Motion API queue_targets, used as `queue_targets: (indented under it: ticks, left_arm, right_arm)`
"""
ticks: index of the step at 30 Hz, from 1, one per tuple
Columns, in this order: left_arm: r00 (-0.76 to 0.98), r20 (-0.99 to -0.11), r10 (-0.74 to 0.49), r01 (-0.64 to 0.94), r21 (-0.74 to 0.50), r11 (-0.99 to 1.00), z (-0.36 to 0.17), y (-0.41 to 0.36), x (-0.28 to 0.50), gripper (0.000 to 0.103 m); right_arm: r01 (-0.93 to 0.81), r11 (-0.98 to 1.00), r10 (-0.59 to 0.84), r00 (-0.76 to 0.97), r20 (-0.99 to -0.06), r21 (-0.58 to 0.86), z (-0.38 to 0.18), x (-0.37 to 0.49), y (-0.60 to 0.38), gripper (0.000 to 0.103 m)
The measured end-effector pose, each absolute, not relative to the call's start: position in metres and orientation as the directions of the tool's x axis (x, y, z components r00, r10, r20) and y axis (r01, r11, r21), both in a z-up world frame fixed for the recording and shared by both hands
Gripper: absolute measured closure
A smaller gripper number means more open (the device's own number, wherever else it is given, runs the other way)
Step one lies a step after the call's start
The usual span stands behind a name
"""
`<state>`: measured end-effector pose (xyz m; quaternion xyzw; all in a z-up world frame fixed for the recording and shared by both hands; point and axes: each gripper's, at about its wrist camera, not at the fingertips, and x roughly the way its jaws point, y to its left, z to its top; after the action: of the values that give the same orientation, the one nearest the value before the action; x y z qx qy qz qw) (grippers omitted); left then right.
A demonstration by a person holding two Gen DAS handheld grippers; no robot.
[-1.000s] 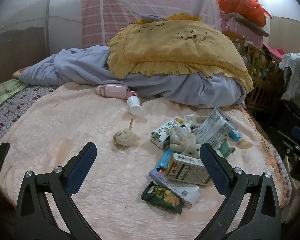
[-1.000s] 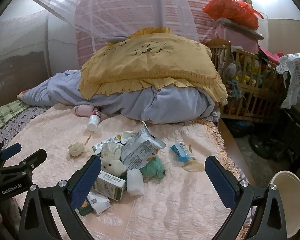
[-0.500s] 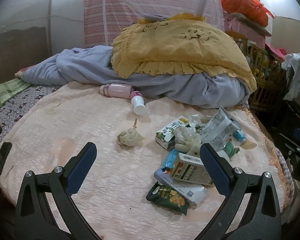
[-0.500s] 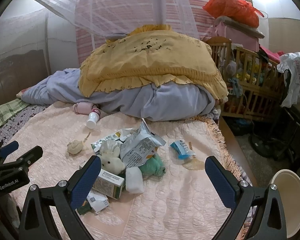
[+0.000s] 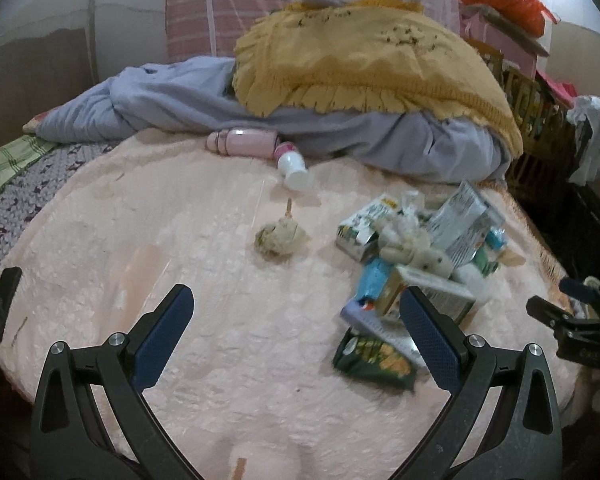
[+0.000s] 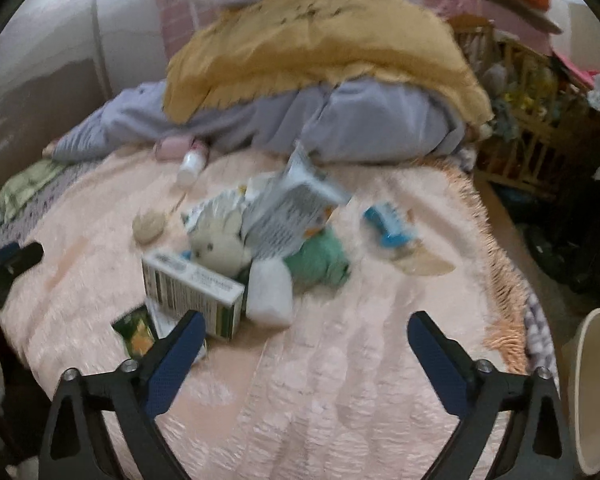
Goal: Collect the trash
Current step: 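Grasp the green snack bag with the left tool while the right tool grasps the white foam block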
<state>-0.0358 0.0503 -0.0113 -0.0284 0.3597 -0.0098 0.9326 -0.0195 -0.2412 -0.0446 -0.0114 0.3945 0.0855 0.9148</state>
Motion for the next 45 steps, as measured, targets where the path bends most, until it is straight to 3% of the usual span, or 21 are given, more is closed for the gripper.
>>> queue_targets:
  ticks: [2, 5, 10, 17, 21, 24, 26, 34, 45]
  left_arm:
    - [0.719, -0.693, -0.058, 0.022, -0.061, 0.998, -0.019, 0.051, -0.036, 0.006]
    - [0.671, -0.733, -0.111, 0.069, -0.087, 0.994, -0.032, 0.049, -0.035, 0.014]
    - [0.583, -0.792, -0.180, 0.142, -0.118, 0.983, -0.058, 0.034, -0.034, 0.015]
    - [0.501, -0.838, -0.216, 0.168, -0.150, 0.974, -0.090, 0.011, -0.013, 0.015]
    - [0.459, -0.861, -0.220, 0.168, -0.159, 0.973, -0.107, 0.000, -0.001, 0.015]
    - [0.434, -0.867, -0.245, 0.157, -0.195, 0.968, -0.116, -0.001, 0.006, 0.021]
    - [0.404, -0.875, -0.267, 0.159, -0.220, 0.963, -0.120, -0.001, 0.010, 0.059]
    - [0.445, -0.837, -0.317, 0.184, -0.261, 0.948, -0.095, 0.004, -0.008, 0.075]
    - [0.492, -0.776, -0.396, 0.313, -0.267, 0.912, -0.030, -0.045, -0.027, 0.076]
  right_arm:
    - [-0.176, 0.983, 0.158, 0.660, -0.734, 0.054, -0.053, -0.015, -0.239, 0.010]
    - [-0.211, 0.968, 0.238, 0.608, -0.757, 0.135, -0.065, -0.005, -0.238, 0.025]
    - [-0.249, 0.959, 0.257, 0.554, -0.792, 0.137, -0.089, 0.012, -0.227, 0.050]
    - [-0.285, 0.940, 0.316, 0.525, -0.790, 0.186, -0.103, 0.036, -0.218, 0.056]
    - [-0.299, 0.934, 0.331, 0.510, -0.794, 0.197, -0.112, 0.048, -0.213, 0.070]
    - [-0.292, 0.933, 0.337, 0.517, -0.787, 0.208, -0.115, 0.051, -0.214, 0.074]
    - [-0.288, 0.931, 0.349, 0.519, -0.780, 0.225, -0.114, 0.050, -0.218, 0.076]
    - [-0.292, 0.929, 0.357, 0.551, -0.754, 0.226, -0.095, 0.024, -0.237, 0.078]
    - [-0.222, 0.948, 0.316, 0.630, -0.709, 0.226, -0.057, -0.030, -0.296, 0.078]
